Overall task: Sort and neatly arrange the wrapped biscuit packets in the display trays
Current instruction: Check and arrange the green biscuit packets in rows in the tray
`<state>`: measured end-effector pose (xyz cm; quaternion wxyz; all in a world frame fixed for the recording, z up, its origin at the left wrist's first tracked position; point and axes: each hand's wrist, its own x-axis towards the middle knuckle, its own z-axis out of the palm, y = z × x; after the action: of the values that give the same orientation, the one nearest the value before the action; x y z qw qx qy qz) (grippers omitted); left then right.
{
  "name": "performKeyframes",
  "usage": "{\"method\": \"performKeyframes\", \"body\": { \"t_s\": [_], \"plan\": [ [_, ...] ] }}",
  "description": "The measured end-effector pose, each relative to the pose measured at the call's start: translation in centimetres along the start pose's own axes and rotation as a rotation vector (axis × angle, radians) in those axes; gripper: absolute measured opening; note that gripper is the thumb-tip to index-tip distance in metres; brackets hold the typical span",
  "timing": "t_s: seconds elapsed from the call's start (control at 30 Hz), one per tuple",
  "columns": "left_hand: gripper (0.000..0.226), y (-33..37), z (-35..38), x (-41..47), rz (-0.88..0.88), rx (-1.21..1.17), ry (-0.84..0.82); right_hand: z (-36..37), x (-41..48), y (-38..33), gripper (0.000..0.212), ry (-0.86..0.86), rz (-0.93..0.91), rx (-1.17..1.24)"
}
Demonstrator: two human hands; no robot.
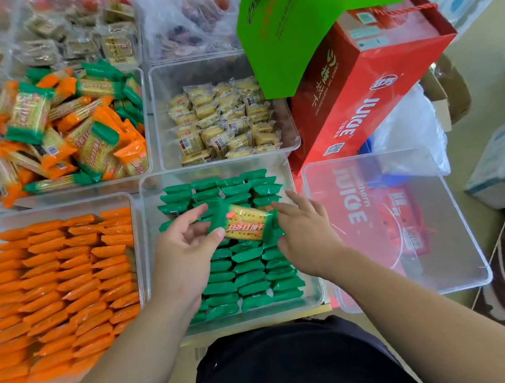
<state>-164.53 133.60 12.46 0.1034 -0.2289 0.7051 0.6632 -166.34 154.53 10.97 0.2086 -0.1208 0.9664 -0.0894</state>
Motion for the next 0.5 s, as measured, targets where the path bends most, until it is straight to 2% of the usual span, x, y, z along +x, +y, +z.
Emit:
{"method": "performKeyframes", "body": {
  "t_s": [0.1, 0.17, 0.27, 0.37, 0.5],
  "plan": [
    [0.037, 0.4, 0.1, -1.1, -0.048, -0.103, -0.044, -2.1, -2.9, -0.4, 0.026, 0.080, 0.089, 0.562],
    [0.031, 0.6, 0.3, -1.8, -0.075, -0.140, -0.085, -3.4, -5.0, -0.5, 0.027, 0.078, 0.151, 0.925],
    [0.027, 0.8, 0.5, -2.8, -0.088, -0.181, -0.138, -4.1, -7.1, -0.5, 0.029, 0.120, 0.223, 1.238],
    [0.026, 0.9, 0.8, -3.5, -0.083, -0.163, -0.182, -4.1, -7.9, -0.3, 0.019, 0.214, 0.260, 1.336],
    [0.016, 1.5, 0.8, -4.2, -0.057, -0.170, -0.195, -3.8, -8.1, 0.1, 0.013, 0.256, 0.305, 1.266]
  ]
}}
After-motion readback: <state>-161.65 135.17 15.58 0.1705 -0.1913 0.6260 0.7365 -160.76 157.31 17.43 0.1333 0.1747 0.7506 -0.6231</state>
